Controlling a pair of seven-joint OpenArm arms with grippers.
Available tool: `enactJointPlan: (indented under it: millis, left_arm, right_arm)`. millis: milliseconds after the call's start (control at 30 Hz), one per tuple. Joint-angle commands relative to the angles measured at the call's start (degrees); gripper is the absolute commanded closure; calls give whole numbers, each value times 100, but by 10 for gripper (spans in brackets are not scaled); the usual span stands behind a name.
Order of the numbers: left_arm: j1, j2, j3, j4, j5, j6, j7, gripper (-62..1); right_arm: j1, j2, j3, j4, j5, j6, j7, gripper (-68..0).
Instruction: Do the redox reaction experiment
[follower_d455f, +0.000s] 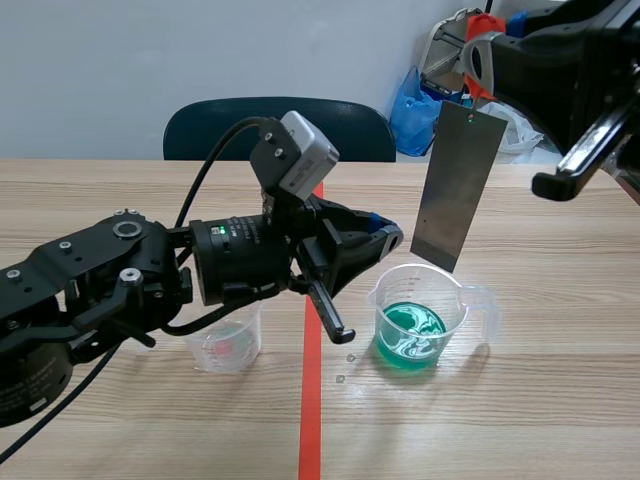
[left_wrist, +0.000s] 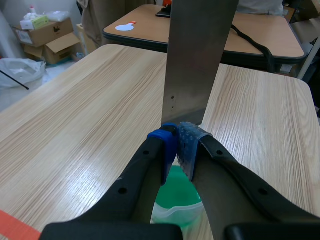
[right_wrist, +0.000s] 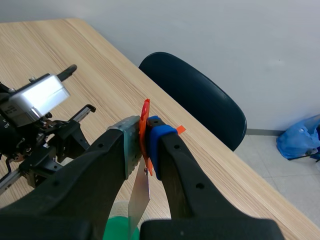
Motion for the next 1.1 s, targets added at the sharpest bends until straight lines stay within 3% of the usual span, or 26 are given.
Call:
enactJointPlan:
  millis: [0, 800, 933, 1067]
  left_arm:
    - [-33, 98, -22, 127, -13, 24, -59, -19]
    - [-31, 118, -24, 127, 94, 131, -90, -19]
    - [20, -129, -166, 133, 92, 131, -164, -19]
    - [326, -688, -566, 278, 87, 129, -546, -19]
  right_arm:
    - [63, 42, 46, 98, 61, -17, 103, -6]
    - [66, 42, 46, 98, 61, -17, 109, -6]
    - [66, 42, 46, 98, 61, -17, 149, -6]
    - [66, 42, 46, 98, 61, -17, 151, -6]
